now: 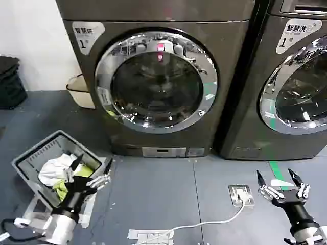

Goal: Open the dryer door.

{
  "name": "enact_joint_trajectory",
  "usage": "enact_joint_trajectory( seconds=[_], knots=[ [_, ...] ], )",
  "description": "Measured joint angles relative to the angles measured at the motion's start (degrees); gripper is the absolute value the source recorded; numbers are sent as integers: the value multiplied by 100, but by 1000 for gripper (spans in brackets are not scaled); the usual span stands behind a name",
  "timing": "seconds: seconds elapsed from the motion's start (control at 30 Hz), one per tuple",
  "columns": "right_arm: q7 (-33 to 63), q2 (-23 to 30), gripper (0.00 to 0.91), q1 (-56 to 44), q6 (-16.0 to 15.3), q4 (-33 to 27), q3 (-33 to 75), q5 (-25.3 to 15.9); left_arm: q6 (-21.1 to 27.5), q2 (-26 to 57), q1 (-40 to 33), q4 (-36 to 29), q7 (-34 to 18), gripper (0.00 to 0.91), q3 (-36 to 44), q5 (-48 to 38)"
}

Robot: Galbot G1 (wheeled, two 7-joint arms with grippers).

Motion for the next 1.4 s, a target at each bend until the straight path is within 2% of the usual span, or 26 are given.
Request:
enact_joint_trajectory(
  seconds=[0.43, 0.63, 0.9, 1.2, 1.4],
  knots=[
    [12, -940, 907, 1151, -426, -338, -780, 710, 34, -48, -46, -65, -1, 907, 122, 97],
    [126, -1410, 907, 1845, -433, -551, -1176, 1029, 32, -50, -25, -70, -1, 907, 174, 168],
    [256, -1968, 907, 2736, -439, -940, -1830, 1183, 29, -38, -34, -51, 0, 907, 217, 206],
    [466, -2343, 907, 3842, -508, -1322, -2880, 1533, 35, -26, -47, -47, -2, 907, 213, 209],
    [538, -2368, 907, 4752, -559, -1620, -3677, 1612, 37, -27, -59, -29, -2, 907, 214, 210]
  ],
)
